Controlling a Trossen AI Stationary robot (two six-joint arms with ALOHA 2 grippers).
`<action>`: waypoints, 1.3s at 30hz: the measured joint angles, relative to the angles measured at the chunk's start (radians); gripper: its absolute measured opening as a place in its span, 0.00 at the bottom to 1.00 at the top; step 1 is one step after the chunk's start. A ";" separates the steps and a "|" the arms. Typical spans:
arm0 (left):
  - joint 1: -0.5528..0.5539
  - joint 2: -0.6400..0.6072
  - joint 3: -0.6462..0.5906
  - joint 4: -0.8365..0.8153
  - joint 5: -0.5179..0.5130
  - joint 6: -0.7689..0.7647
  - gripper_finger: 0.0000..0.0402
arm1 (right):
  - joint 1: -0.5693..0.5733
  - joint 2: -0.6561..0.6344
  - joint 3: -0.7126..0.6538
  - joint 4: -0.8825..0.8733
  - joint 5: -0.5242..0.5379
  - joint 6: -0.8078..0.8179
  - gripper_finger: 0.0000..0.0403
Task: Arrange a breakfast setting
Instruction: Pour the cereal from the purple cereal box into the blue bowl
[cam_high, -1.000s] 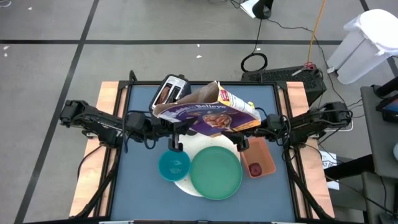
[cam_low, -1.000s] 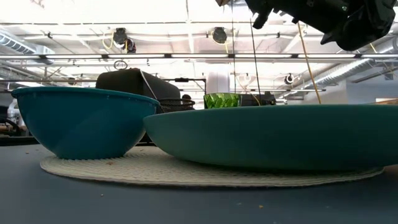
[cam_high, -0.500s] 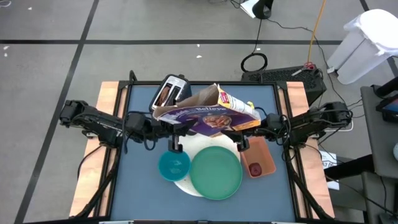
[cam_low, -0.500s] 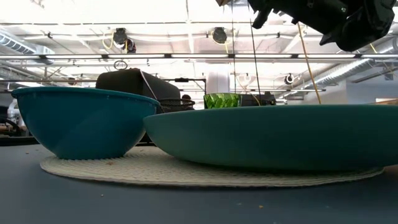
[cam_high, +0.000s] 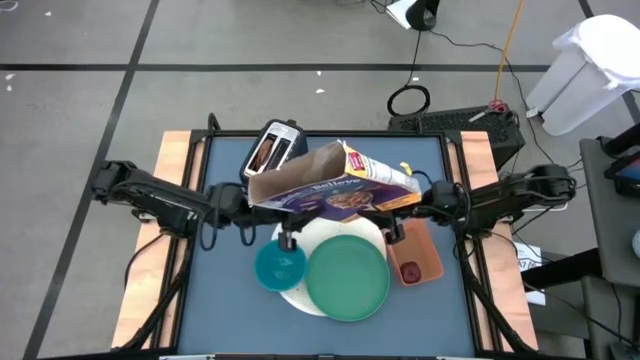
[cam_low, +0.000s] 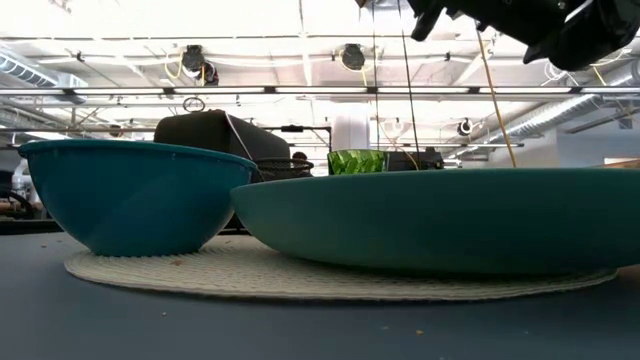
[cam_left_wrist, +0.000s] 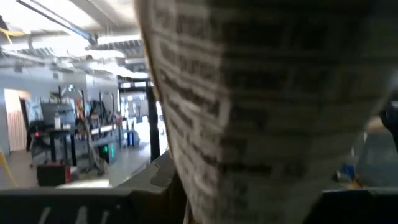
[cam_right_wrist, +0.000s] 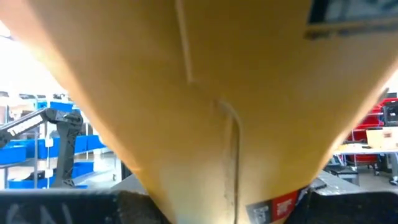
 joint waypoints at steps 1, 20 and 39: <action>-0.002 -0.013 0.000 -0.038 -0.001 -0.009 0.36 | 0.000 -0.013 0.000 -0.014 0.001 -0.004 0.42; -0.007 -0.168 0.000 -0.491 -0.009 -0.118 0.36 | -0.008 -0.160 0.000 -0.255 0.049 -0.073 0.41; -0.050 -0.293 -0.002 -1.133 -0.008 -0.467 0.36 | -0.010 -0.194 0.000 -0.421 0.057 -0.068 0.41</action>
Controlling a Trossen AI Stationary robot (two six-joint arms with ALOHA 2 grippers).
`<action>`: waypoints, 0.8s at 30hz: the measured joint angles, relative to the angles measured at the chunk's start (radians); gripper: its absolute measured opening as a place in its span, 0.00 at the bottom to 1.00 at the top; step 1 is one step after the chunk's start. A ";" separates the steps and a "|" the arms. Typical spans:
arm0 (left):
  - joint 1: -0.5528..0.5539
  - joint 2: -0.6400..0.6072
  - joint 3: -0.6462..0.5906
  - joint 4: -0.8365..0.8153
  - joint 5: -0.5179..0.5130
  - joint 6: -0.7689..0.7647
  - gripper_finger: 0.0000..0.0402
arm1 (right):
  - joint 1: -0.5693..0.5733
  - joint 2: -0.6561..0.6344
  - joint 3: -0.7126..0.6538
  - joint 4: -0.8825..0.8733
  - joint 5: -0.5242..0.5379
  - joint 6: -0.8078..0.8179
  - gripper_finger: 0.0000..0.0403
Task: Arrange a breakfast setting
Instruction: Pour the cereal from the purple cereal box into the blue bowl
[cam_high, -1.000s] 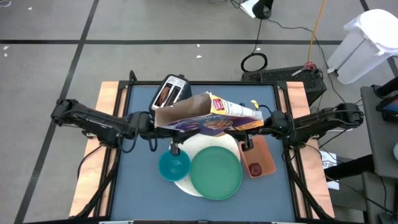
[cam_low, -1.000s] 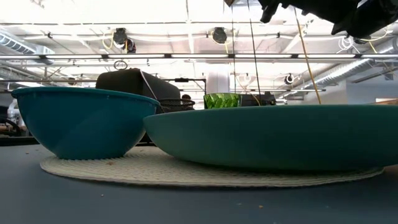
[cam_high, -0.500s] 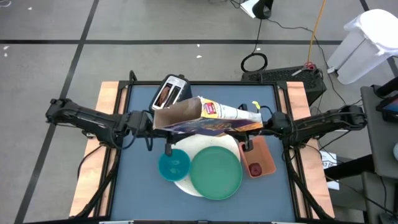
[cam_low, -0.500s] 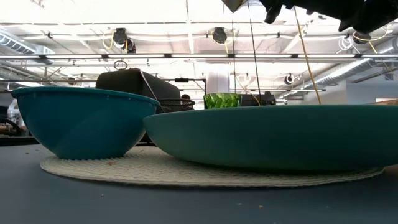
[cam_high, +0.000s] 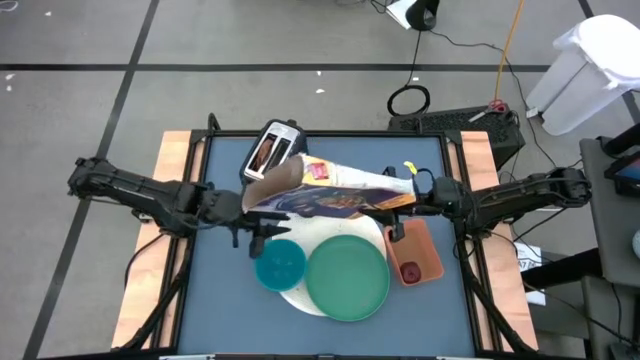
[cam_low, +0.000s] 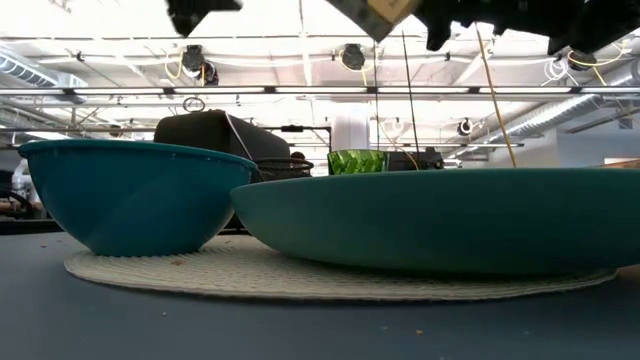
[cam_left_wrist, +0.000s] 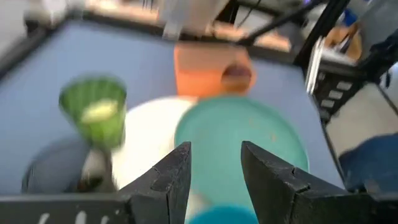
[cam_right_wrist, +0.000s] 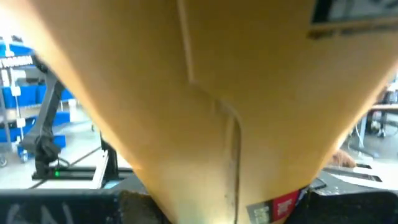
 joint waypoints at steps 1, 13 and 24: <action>-0.008 -0.006 0.000 -0.040 -0.001 -0.028 0.36 | 0.000 -0.002 0.000 -0.018 0.000 0.001 0.41; -0.098 -0.102 0.001 -0.483 -0.076 -0.396 0.36 | 0.002 -0.011 0.000 -0.191 -0.034 0.033 0.41; -0.132 -0.129 0.001 -0.745 -0.106 -0.615 0.36 | 0.004 -0.011 0.000 -0.382 -0.239 0.081 0.41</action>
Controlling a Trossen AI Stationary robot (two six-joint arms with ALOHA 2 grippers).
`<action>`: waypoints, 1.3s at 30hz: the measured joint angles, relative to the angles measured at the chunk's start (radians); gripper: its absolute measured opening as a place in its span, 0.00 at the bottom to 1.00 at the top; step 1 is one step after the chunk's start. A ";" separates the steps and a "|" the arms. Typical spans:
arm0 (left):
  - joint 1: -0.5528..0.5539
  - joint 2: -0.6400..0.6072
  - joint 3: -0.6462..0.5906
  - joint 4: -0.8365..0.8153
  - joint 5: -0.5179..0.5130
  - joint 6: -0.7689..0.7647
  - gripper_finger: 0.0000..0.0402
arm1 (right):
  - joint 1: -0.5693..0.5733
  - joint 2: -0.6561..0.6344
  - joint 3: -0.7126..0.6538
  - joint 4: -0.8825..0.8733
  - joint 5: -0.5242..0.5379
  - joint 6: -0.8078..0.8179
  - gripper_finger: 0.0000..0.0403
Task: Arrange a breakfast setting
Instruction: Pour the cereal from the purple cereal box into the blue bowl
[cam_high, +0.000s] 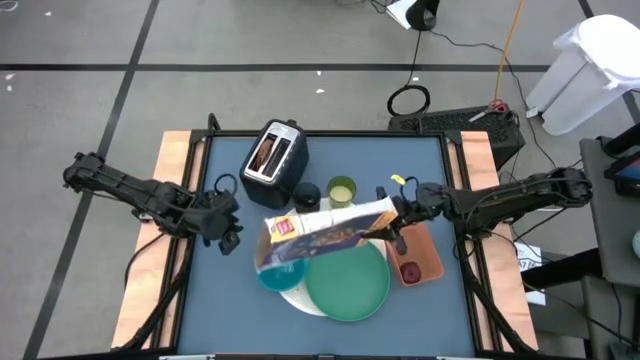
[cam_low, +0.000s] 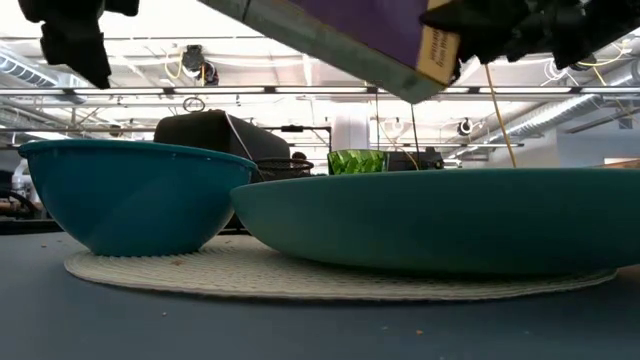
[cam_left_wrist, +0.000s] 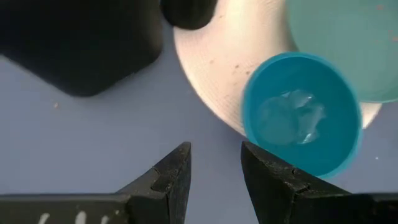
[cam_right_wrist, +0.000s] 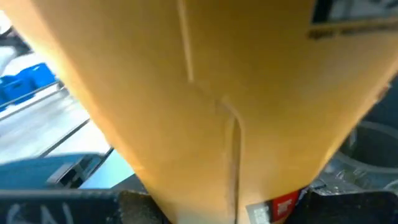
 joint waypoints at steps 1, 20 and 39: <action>0.000 0.000 0.000 -0.008 -0.001 -0.011 0.36 | 0.000 0.000 0.000 -0.020 -0.006 0.000 0.41; 0.000 0.000 0.001 -0.006 -0.020 -0.038 0.36 | -0.018 -0.165 0.000 -0.310 0.038 -0.056 0.41; 0.000 0.000 0.001 -0.005 -0.034 -0.038 0.36 | -0.028 -0.178 0.238 -0.685 0.113 -0.154 0.41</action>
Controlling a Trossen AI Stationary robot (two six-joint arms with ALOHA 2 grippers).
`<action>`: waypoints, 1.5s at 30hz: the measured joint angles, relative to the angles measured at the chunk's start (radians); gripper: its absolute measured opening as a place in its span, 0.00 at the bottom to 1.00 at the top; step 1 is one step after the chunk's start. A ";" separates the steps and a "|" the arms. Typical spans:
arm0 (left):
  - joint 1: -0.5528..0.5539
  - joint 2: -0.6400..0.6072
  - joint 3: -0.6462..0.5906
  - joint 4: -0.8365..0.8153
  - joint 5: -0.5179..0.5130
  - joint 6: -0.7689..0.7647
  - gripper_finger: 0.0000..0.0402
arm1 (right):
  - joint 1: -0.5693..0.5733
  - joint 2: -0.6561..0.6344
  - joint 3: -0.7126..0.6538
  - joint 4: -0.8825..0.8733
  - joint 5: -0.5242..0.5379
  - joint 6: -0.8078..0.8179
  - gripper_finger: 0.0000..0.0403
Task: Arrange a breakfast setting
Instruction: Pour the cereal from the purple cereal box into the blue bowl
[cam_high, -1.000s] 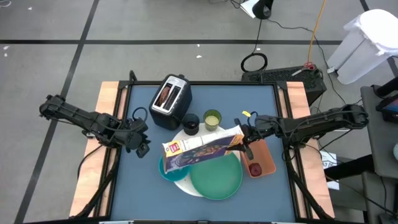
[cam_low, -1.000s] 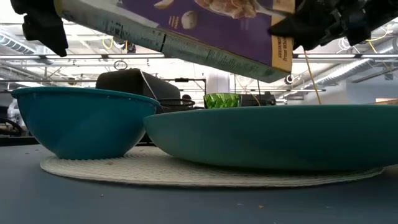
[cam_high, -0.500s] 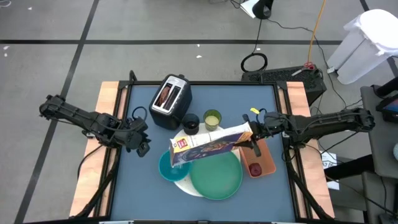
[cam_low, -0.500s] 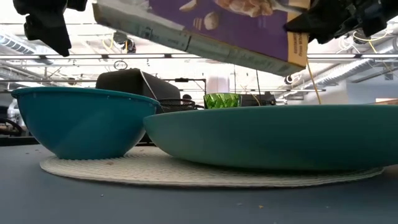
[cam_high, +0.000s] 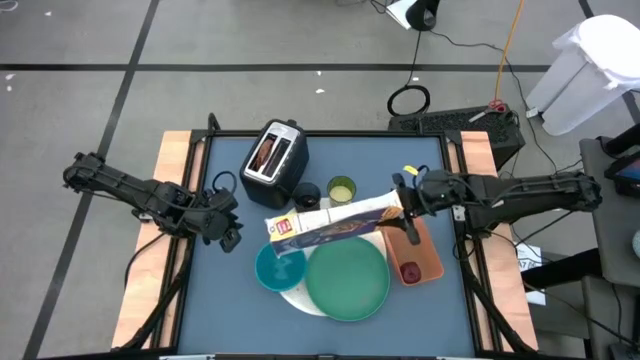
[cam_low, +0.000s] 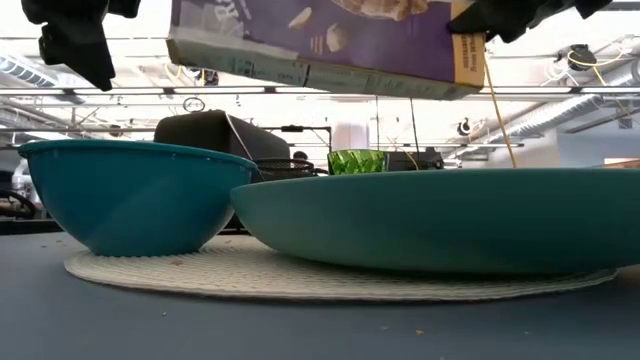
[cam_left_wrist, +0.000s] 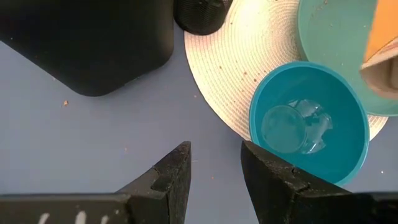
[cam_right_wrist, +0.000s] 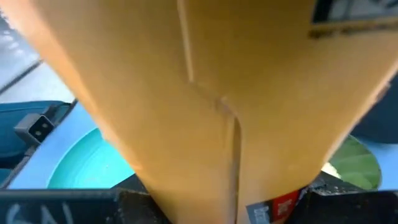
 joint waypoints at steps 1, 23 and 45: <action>0.000 0.000 0.000 0.000 0.000 0.000 0.36 | 0.000 0.008 0.002 0.000 0.003 -0.003 0.41; 0.000 0.000 0.000 0.000 -0.001 0.002 0.36 | 0.004 0.115 0.095 -0.133 -0.006 -0.015 0.41; 0.000 0.000 0.000 0.000 -0.001 0.000 0.36 | 0.024 0.176 0.174 -0.196 -0.004 -0.045 0.41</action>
